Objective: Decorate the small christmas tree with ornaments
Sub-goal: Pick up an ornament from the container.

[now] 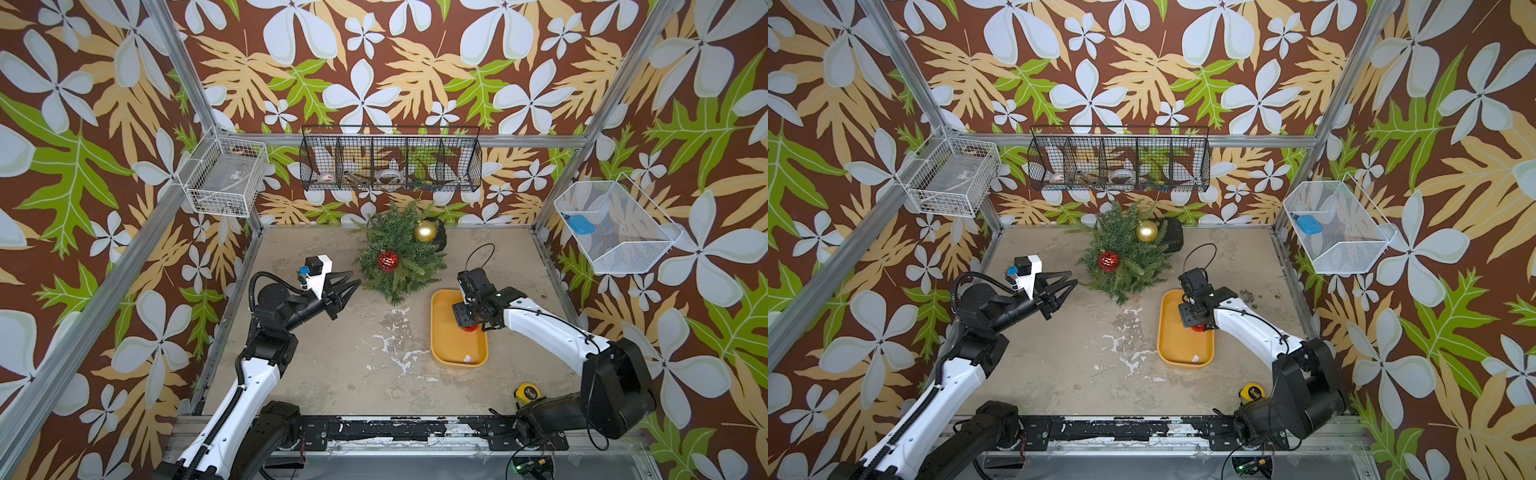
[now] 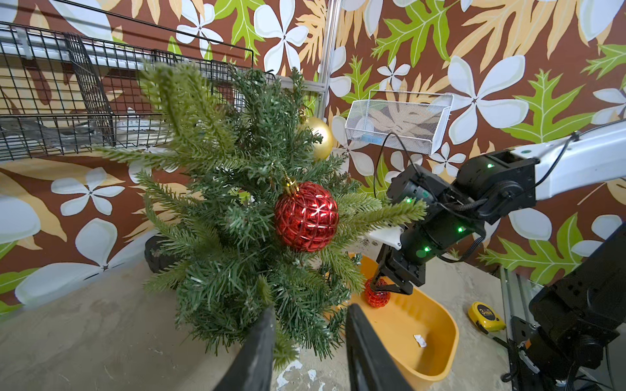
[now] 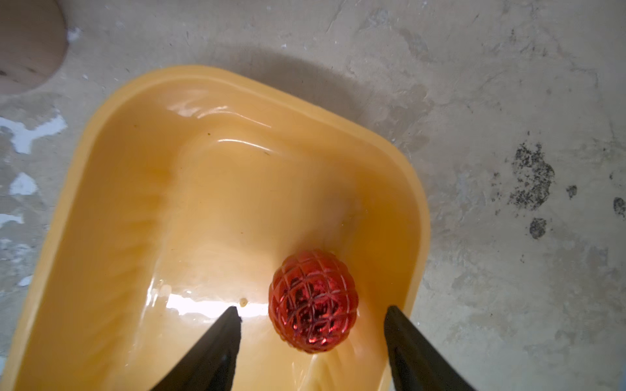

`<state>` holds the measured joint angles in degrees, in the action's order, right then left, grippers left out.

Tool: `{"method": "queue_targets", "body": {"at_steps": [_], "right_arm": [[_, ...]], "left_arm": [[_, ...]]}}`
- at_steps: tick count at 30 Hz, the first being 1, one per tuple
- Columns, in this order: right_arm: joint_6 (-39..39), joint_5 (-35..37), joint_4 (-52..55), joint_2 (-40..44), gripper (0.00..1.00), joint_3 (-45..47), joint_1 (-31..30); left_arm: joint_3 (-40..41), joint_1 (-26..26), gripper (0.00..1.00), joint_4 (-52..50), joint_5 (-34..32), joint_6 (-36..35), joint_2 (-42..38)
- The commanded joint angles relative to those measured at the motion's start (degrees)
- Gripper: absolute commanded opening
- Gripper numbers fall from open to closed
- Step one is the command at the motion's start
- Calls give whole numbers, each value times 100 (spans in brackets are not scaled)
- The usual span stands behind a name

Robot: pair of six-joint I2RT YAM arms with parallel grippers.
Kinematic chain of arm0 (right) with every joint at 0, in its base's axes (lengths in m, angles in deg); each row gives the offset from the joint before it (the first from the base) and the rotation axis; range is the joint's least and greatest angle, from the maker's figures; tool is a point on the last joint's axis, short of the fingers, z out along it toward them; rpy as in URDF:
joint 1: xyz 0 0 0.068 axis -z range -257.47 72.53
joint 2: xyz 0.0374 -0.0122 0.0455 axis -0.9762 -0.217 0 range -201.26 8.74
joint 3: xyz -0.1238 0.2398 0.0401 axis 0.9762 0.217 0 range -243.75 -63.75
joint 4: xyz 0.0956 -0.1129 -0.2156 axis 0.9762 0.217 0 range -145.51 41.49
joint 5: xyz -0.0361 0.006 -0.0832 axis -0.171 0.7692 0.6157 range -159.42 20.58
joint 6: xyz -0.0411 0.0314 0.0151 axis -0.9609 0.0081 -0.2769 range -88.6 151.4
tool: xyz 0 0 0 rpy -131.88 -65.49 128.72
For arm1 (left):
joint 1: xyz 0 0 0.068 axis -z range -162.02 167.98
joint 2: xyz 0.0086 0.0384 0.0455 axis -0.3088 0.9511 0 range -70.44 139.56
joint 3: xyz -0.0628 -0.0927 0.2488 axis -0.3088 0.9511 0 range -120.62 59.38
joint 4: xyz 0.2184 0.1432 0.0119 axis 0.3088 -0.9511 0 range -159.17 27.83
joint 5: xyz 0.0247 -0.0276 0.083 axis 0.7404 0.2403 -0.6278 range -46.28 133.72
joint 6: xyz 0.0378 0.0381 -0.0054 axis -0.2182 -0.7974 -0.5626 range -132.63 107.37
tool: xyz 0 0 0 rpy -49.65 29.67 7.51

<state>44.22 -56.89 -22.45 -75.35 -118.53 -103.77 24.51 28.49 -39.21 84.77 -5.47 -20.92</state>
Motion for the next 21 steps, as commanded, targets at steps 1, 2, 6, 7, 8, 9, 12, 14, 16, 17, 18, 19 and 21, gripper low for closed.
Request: {"method": "queue_targets", "body": {"at_steps": [1,2,6,7,8,9,12,14,16,17,18,19,21], "right_arm": [[67,643,99,-261,71,-75,-164],[69,684,100,-331,71,-90,-196],[133,960,153,-613,71,-103,-328],[142,1006,159,-640,71,-87,-359],[149,1013,157,-665,71,-68,-383],[167,1031,159,-679,71,-42,-409],[180,1056,80,-737,71,72,-428],[178,1048,31,-807,71,82,-433],[186,988,-1,-866,70,80,-437],[194,972,7,-892,70,69,-437],[202,987,32,-921,69,64,-437],[212,1001,30,-924,69,70,-437],[221,1031,14,-920,68,98,-445]], "left_arm": [[-11,-4,36,117,11,58,-22],[-15,-11,37,112,14,56,-22],[-18,-9,36,81,5,47,-49],[-20,-6,37,80,-1,40,-48],[-20,-4,36,74,-12,40,-47],[-20,-5,37,69,-19,40,-34],[-30,-8,36,68,6,51,-4],[-31,-5,36,68,7,55,-12],[-20,-7,36,68,-2,48,-13],[-22,-7,36,60,-10,46,-12],[-27,-5,36,59,-10,40,-17],[-34,-9,36,59,-11,40,-15],[-35,-5,36,59,-16,40,-21]]}}
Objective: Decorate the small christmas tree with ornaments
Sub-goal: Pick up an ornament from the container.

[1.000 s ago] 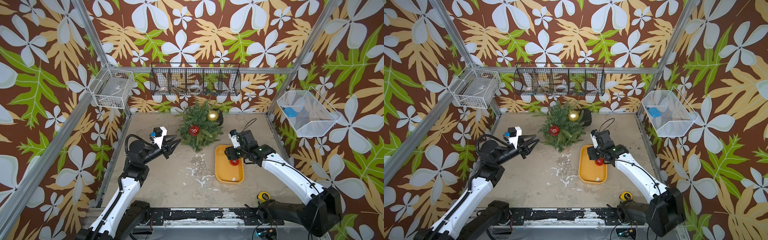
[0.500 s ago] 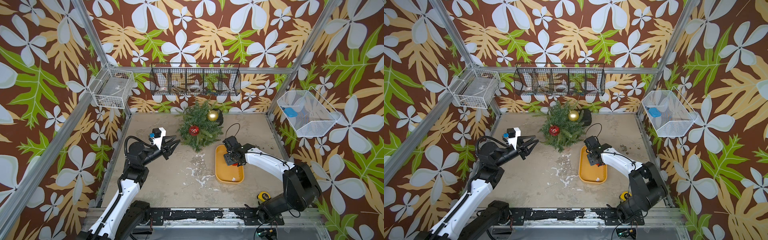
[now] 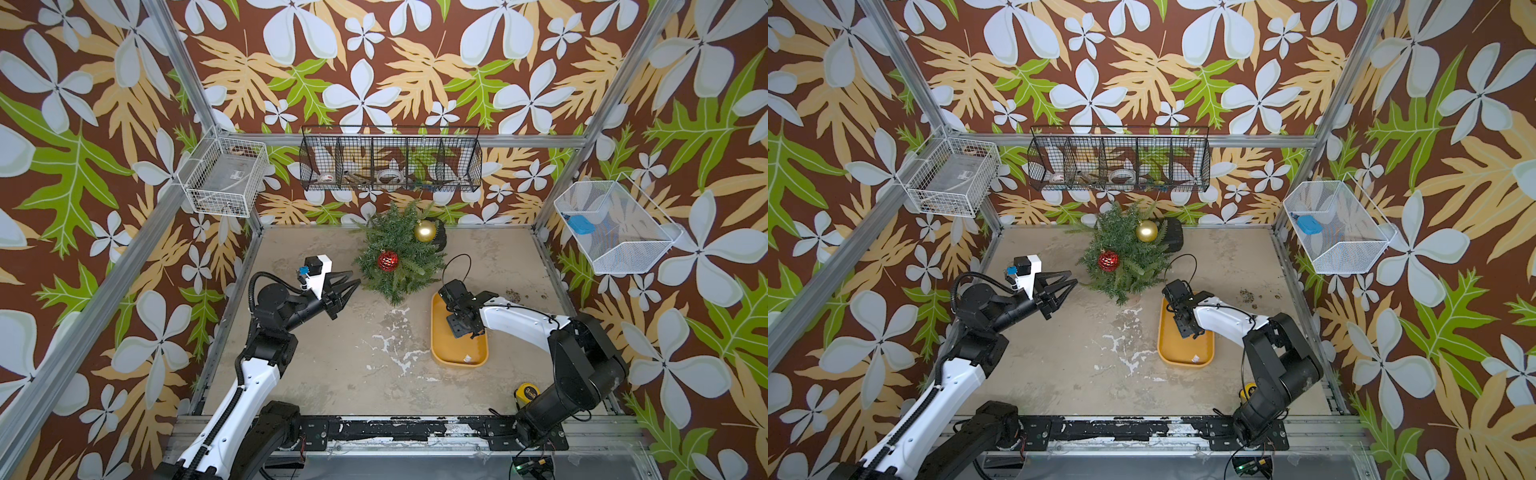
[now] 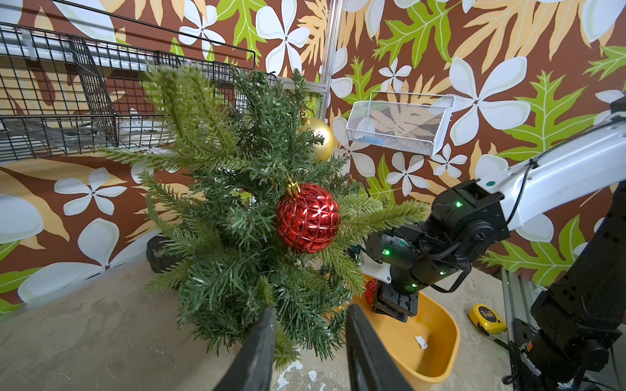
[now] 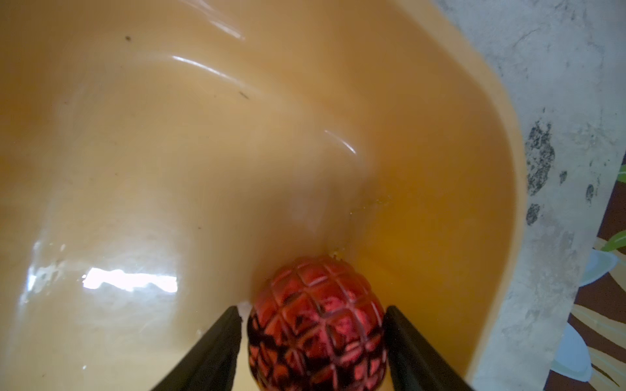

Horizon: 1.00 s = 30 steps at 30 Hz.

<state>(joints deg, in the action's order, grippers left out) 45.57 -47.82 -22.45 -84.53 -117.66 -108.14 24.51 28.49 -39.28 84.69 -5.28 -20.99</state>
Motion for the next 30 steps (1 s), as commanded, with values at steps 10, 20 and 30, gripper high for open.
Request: {"method": "queue_targets", "body": {"at_steps": [10,20,30], "right_arm": [[102,208,-89,-94,66,-6,-9],[103,195,-66,137,58,-56,-17],[168,-1419,141,1702,57,-387,245]], "left_arm": [[-45,-4,37,48,19,11,-16],[-38,-5,37,55,51,29,11],[5,-4,37,149,146,48,21]]}}
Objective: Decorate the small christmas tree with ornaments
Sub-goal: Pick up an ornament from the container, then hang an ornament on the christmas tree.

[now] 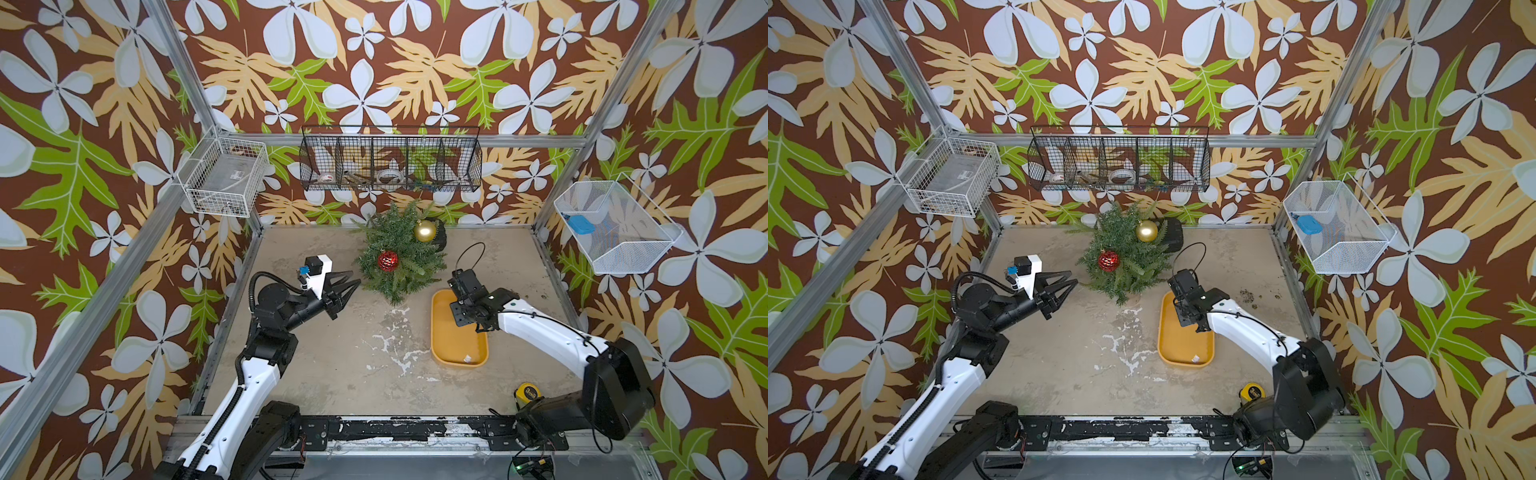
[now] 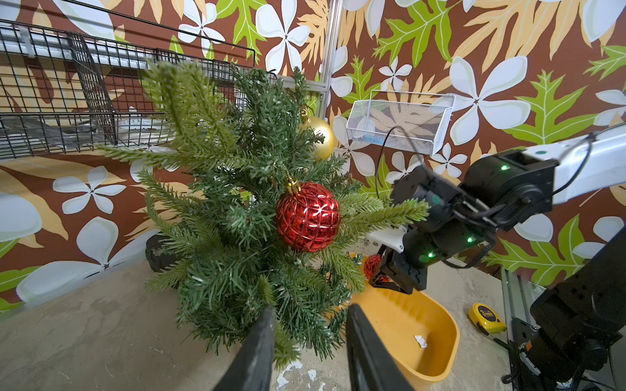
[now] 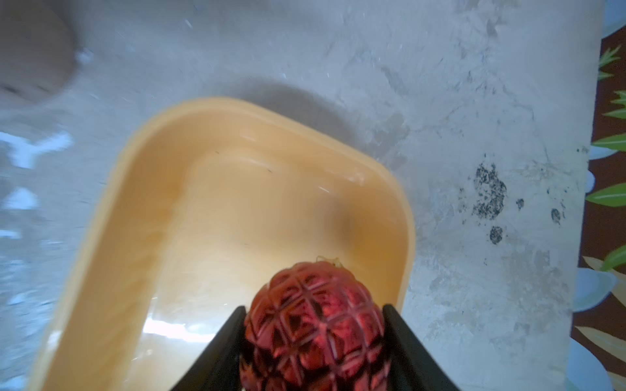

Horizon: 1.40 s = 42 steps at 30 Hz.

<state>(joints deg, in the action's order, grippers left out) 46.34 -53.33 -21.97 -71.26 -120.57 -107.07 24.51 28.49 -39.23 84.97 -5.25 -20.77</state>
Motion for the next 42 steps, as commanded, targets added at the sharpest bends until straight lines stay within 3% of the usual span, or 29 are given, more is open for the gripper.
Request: {"method": "queue_targets", "body": {"at_steps": [1,5,17,31,39,42], "right_arm": [[97,-1252,95,550,57,-141,267],[54,-2506,185,1176,57,-432,575],[-184,-4843,349,1940,56,-1194,686],[-583,-6033,-115,1909,52,-1164,743],[-11,-7673,-936,1725,50,-1128,1717],[57,-7868,-968,1621,50,-1225,1765]], "left_arm": [[23,-8,37,193,164,58,-8],[89,-4,37,448,432,129,-27],[393,138,37,1376,1006,306,-166],[275,749,37,1204,826,-437,-203],[166,844,37,1214,535,-723,-265],[194,842,37,1243,377,-836,-258]]}}
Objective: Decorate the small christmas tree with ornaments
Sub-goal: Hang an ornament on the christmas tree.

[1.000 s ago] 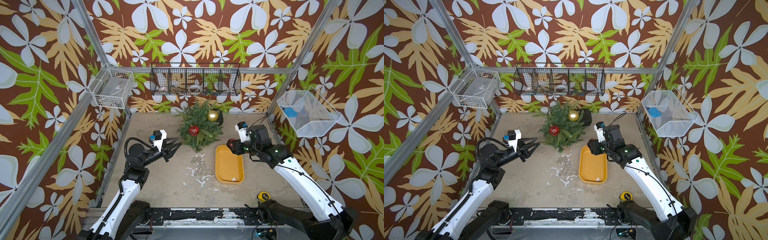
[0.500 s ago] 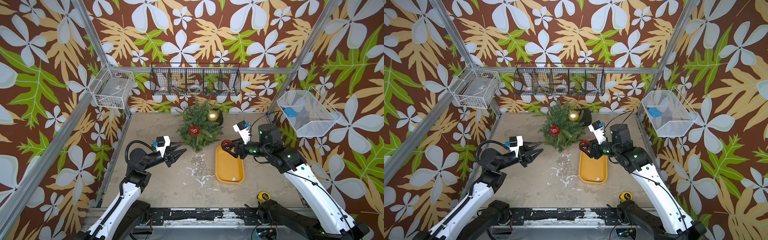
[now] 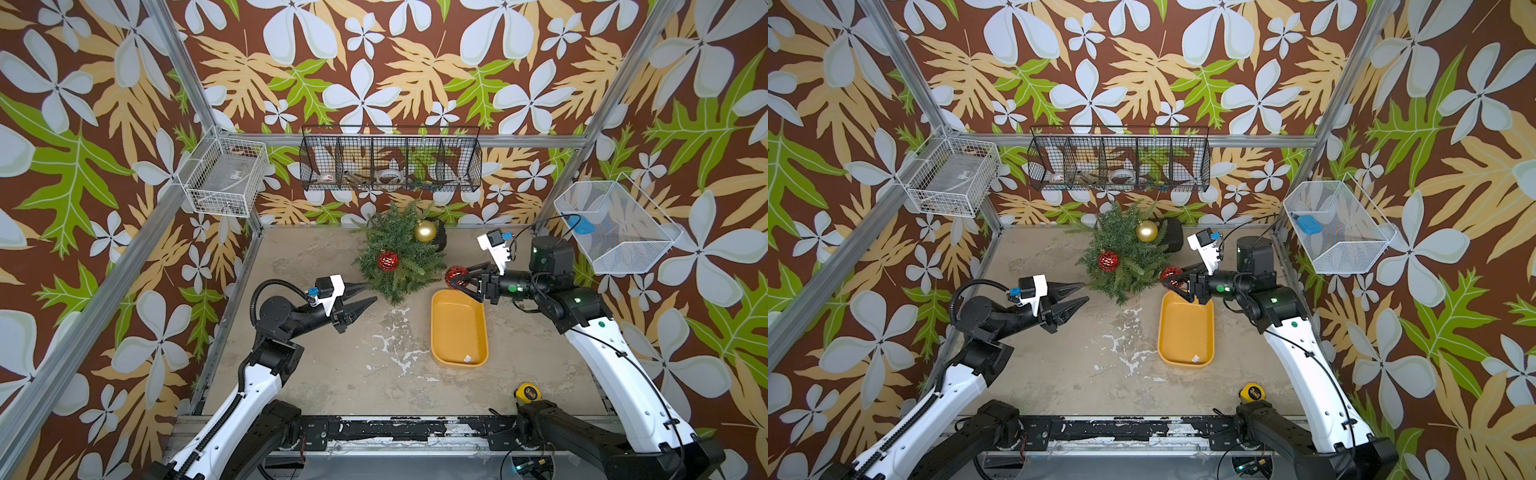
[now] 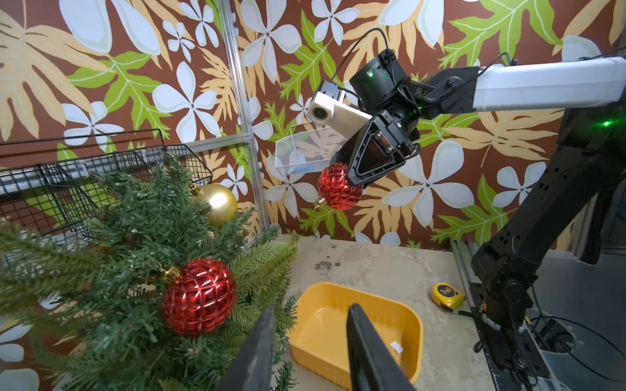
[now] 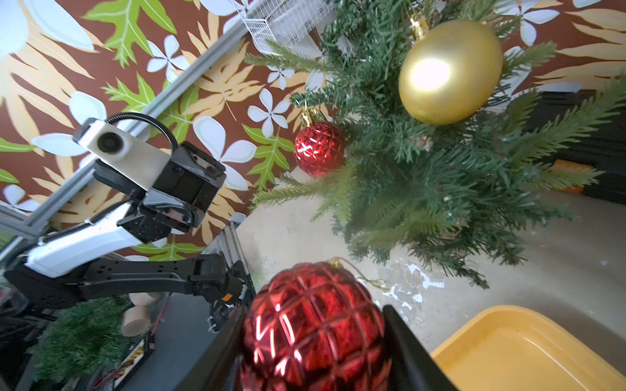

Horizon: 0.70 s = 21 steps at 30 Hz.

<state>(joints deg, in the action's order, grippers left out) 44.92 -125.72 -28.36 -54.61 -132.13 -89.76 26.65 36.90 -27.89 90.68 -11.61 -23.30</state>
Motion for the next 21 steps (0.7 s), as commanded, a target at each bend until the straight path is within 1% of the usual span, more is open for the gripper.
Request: {"method": "queue_targets", "body": {"at_steps": [1,10,21], "right_arm": [[260,-680,-379,-63,50,-70,34],[476,-628,-658,-330,50,33,34],[330,-493,-504,-660,49,-171,34]], "left_arm": [[21,2,37,130,-236,-236,-3],[315,-2,36,292,-433,-136,-133],[316,-4,36,246,-451,-133,-178]]}}
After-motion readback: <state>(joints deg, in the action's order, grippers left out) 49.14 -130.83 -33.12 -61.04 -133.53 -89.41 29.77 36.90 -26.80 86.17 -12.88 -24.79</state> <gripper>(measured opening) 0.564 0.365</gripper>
